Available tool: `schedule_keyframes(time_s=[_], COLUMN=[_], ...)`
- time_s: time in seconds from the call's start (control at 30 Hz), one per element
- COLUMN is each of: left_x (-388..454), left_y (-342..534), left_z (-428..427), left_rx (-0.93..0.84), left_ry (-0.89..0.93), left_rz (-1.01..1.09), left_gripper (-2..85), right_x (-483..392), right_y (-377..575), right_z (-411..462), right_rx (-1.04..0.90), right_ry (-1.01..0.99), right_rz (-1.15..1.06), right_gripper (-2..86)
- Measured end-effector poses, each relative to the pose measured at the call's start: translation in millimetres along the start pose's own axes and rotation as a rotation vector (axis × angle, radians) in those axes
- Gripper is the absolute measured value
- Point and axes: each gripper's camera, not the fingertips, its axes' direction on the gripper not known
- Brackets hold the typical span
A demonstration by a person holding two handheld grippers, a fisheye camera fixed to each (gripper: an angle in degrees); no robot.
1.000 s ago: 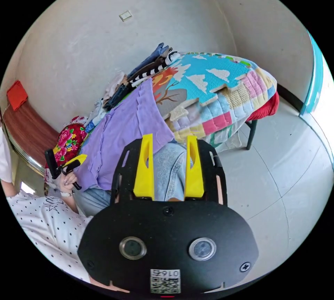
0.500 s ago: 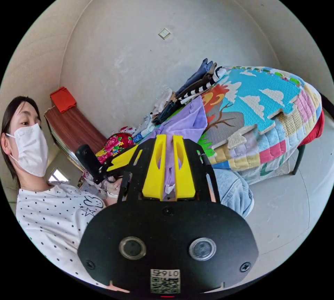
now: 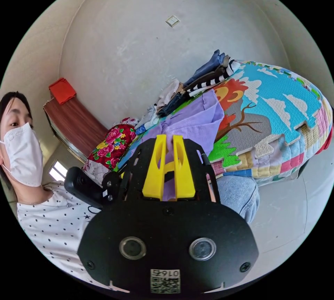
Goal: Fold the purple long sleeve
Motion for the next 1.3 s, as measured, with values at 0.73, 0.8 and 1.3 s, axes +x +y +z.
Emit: schedule_keyframes(time_s=[0.73,0.8,1.3], left_x=[-60,-60,-55], left_y=[-30,-30,-9], left_z=[-25,-21,4], left_rx=[0.097,0.092,0.097], left_ry=[0.174,0.195,0.264], left_rz=[-0.228,-0.236,-0.226], left_gripper=[-0.5,-0.6,-0.6], right_x=[162,193,334], right_y=[-132,-153,-291], right_z=[76,107,389], right_rx=[-0.131,-0.206,-0.371], right_ry=[-0.238,-0.311,-0.472], right_rz=[0.215,0.272,0.487], right_gripper=[13.7,14.6,14.5])
